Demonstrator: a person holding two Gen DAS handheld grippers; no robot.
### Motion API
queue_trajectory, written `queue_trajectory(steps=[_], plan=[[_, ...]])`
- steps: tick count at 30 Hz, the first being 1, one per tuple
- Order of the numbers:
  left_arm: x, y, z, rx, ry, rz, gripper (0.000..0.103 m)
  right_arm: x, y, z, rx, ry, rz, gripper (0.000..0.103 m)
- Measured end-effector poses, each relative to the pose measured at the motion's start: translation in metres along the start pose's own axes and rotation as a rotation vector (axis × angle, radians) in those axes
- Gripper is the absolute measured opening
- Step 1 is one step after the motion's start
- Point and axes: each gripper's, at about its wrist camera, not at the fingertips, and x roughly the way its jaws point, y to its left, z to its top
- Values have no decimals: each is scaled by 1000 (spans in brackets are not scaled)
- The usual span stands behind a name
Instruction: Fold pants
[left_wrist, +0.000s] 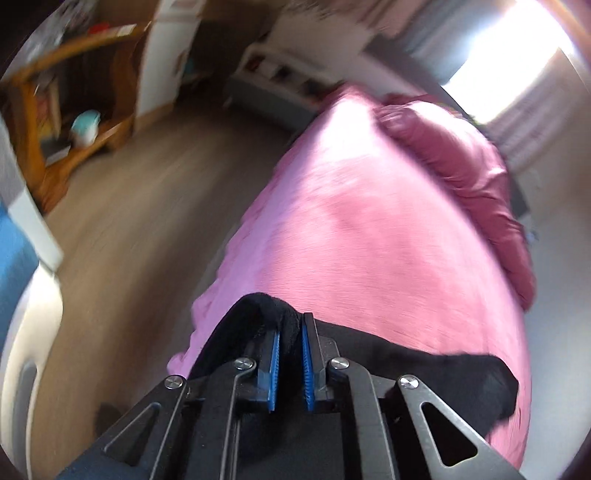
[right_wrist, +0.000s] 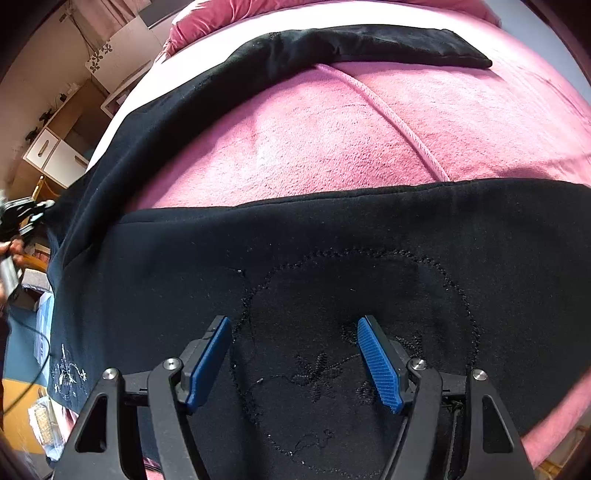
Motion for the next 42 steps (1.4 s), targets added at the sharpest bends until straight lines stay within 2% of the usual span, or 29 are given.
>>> queue_trajectory(steps=[3,5,8,11,12,16,20,23,27,29,31,32,33,34,37,42], plan=[[-46,-20,-14,104,-60,-106,10,-9,-6,1,-1,-14,0,71],[-82,-36,-35,194,-67,-238,10,-15,-10,7,7,-31,16,71],[-126,-53,-74,329,-54,-378,8,-21,-15,20,43,-50,59,71],[-158,-63,-120,431,-18,-450,8,-27,-16,43,76,-72,122,67],[-164,-62,-131,439,-4,-473,7,-29,-14,54,81,-81,154,62],[-189,-55,-176,452,43,-530,7,-32,3,93,68,-106,221,54],[-200,-40,-198,444,75,-527,7,-28,27,145,66,-105,277,54],[-195,-31,-200,436,91,-508,7,-18,48,181,78,-95,296,54],[-196,-24,-203,444,100,-496,7,4,70,222,113,-86,298,55],[-196,-19,-206,438,110,-494,7,16,78,237,116,-74,259,54],[-194,-15,-205,433,117,-483,7,32,82,251,118,-49,182,48],[-195,-13,-203,427,118,-481,7,41,81,254,119,-31,147,37],[-196,-11,-202,423,116,-479,7,47,79,256,119,-24,118,19],[-196,-10,-199,420,111,-475,7,49,78,256,114,-25,110,13],[-187,0,-171,344,86,-433,7,43,74,253,92,-51,138,10],[-162,16,-100,237,-2,-247,7,-1,72,245,68,-143,264,10]])
